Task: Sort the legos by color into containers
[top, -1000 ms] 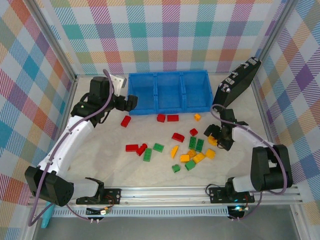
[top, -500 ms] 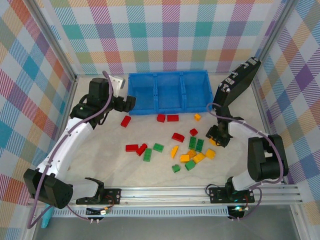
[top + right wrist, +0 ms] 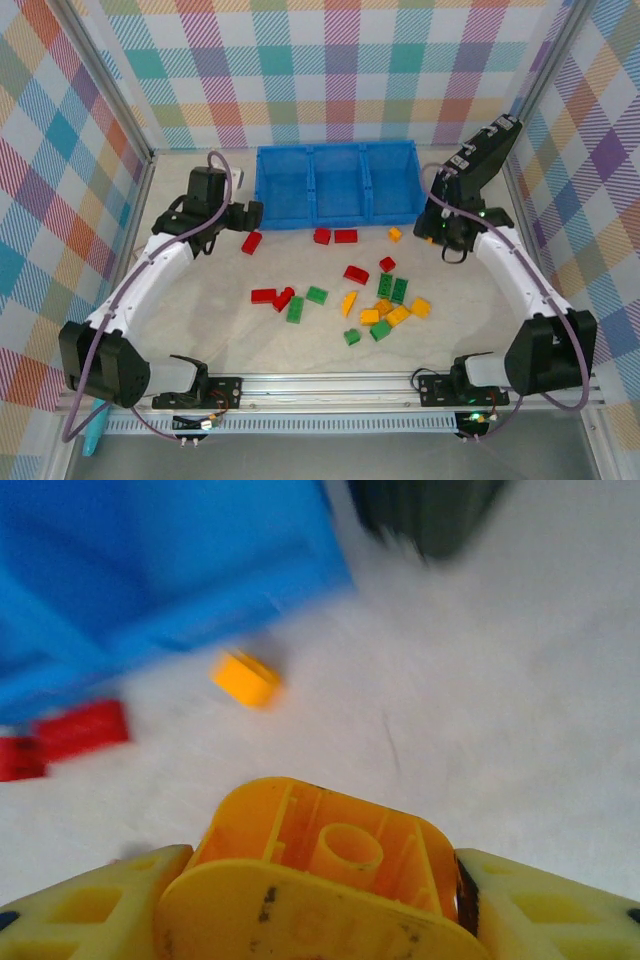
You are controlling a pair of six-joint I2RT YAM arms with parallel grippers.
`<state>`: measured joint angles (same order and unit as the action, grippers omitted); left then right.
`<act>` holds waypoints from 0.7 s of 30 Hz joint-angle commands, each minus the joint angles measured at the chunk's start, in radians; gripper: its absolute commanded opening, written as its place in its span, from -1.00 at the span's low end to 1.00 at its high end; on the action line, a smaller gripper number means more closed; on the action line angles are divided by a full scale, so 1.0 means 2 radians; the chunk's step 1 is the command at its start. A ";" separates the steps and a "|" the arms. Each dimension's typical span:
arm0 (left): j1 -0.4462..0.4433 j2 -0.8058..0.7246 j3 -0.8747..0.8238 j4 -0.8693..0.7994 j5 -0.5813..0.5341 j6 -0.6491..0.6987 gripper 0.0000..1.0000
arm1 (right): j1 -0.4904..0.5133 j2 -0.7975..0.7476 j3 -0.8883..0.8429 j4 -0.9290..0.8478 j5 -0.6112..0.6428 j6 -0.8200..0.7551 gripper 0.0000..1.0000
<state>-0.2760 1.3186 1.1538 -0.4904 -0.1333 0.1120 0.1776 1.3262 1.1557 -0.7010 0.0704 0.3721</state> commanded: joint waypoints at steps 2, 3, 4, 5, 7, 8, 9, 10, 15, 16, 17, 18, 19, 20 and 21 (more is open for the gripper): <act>0.004 0.026 -0.025 0.023 -0.017 -0.006 1.00 | 0.010 0.013 0.053 0.037 -0.006 -0.103 -0.13; 0.004 0.031 -0.026 0.021 -0.018 -0.004 1.00 | 0.011 0.022 0.065 0.051 -0.009 -0.115 -0.13; 0.004 0.033 -0.032 0.024 -0.022 -0.002 1.00 | 0.013 0.034 0.075 0.070 -0.010 -0.130 -0.13; 0.004 0.033 -0.037 0.029 -0.025 -0.002 1.00 | 0.016 0.047 0.084 0.088 -0.009 -0.143 -0.13; 0.003 0.029 -0.049 0.037 -0.029 0.000 1.00 | 0.020 0.076 0.098 0.124 -0.012 -0.164 -0.12; 0.003 0.028 -0.056 0.042 -0.033 0.000 1.00 | 0.022 0.094 0.109 0.138 -0.013 -0.174 -0.12; 0.003 0.028 -0.062 0.043 -0.035 0.000 1.00 | 0.024 0.110 0.119 0.148 -0.014 -0.183 -0.12; 0.003 0.028 -0.069 0.044 -0.037 -0.003 1.00 | 0.026 0.128 0.131 0.158 -0.014 -0.190 -0.11; -0.007 0.032 -0.108 0.052 -0.052 -0.010 1.00 | 0.028 0.213 0.198 0.173 -0.020 -0.214 -0.12; -0.007 0.035 -0.114 0.057 -0.052 -0.012 1.00 | 0.028 0.231 0.212 0.170 -0.018 -0.219 -0.12; -0.008 0.038 -0.118 0.063 -0.052 -0.015 1.00 | 0.028 0.247 0.223 0.169 -0.017 -0.223 -0.12; -0.008 0.041 -0.121 0.069 -0.052 -0.017 1.00 | 0.027 0.258 0.230 0.169 -0.019 -0.226 -0.12; -0.008 0.045 -0.124 0.076 -0.051 -0.017 1.00 | 0.028 0.270 0.236 0.171 -0.020 -0.229 -0.12; -0.008 0.049 -0.124 0.083 -0.053 -0.017 1.00 | 0.028 0.282 0.242 0.171 -0.018 -0.230 -0.12; -0.008 0.054 -0.123 0.086 -0.055 -0.016 1.00 | 0.028 0.291 0.248 0.170 -0.017 -0.230 -0.11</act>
<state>-0.2867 1.4082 0.9127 -0.3805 -0.2226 0.0937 0.2287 1.8736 1.6028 -0.3870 0.0437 -0.0460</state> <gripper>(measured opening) 0.999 0.603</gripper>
